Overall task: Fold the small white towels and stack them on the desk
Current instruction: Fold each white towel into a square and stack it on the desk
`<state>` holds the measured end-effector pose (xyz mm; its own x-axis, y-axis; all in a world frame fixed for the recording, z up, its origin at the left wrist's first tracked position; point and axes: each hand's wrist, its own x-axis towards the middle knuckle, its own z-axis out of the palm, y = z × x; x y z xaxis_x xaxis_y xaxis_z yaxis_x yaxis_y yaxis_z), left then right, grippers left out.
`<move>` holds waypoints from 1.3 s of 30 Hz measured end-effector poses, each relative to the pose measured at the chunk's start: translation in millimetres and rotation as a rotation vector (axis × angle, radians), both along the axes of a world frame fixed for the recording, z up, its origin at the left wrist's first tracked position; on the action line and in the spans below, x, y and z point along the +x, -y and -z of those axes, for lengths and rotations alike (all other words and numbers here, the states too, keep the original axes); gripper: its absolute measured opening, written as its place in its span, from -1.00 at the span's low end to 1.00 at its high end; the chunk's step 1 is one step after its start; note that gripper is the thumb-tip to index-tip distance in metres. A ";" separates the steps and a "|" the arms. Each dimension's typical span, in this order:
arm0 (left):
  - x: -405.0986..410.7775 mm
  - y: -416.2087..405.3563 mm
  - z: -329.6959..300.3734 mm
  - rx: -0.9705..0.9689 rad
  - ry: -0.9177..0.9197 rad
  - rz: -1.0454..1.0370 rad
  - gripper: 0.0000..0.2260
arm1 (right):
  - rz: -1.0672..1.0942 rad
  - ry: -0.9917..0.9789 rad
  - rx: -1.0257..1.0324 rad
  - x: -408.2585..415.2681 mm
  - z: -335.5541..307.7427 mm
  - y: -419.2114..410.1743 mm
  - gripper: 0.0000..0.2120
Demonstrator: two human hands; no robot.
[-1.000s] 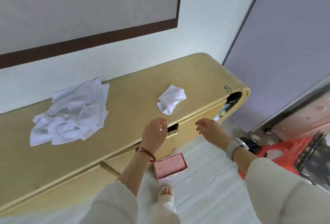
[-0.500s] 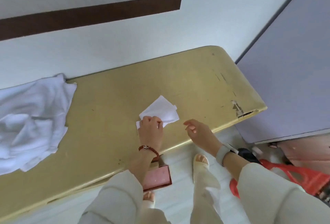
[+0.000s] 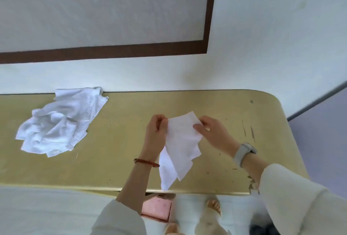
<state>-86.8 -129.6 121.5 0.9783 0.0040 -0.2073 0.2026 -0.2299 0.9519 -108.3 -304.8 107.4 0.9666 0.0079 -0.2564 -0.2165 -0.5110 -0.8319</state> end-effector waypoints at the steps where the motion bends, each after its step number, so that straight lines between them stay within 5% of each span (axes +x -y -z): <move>1: 3.6 4.0 -6.6 -0.023 0.011 -0.011 -0.77 | -0.006 0.032 0.004 5.9 -11.9 5.8 -0.84; 8: 24.2 20.4 -45.9 -0.097 0.008 0.191 -0.85 | -0.064 0.201 -0.034 38.0 -81.4 19.4 -0.82; 16: 53.6 39.2 -86.7 -0.049 0.213 0.062 -0.86 | -0.165 0.104 -0.184 41.2 -101.0 31.3 -0.73; 22: 72.1 13.7 -93.0 -0.002 0.257 -0.113 -0.84 | -0.029 0.047 -0.285 40.8 -89.7 52.1 -0.87; 29: 103.0 -9.0 -103.7 -0.031 0.259 -0.138 -0.95 | 0.158 0.220 -0.547 69.4 -100.6 53.6 -0.79; 39: 64.2 -38.5 -90.8 -0.118 0.264 -0.043 -0.83 | 0.175 0.493 -0.558 36.4 -102.6 55.0 -0.84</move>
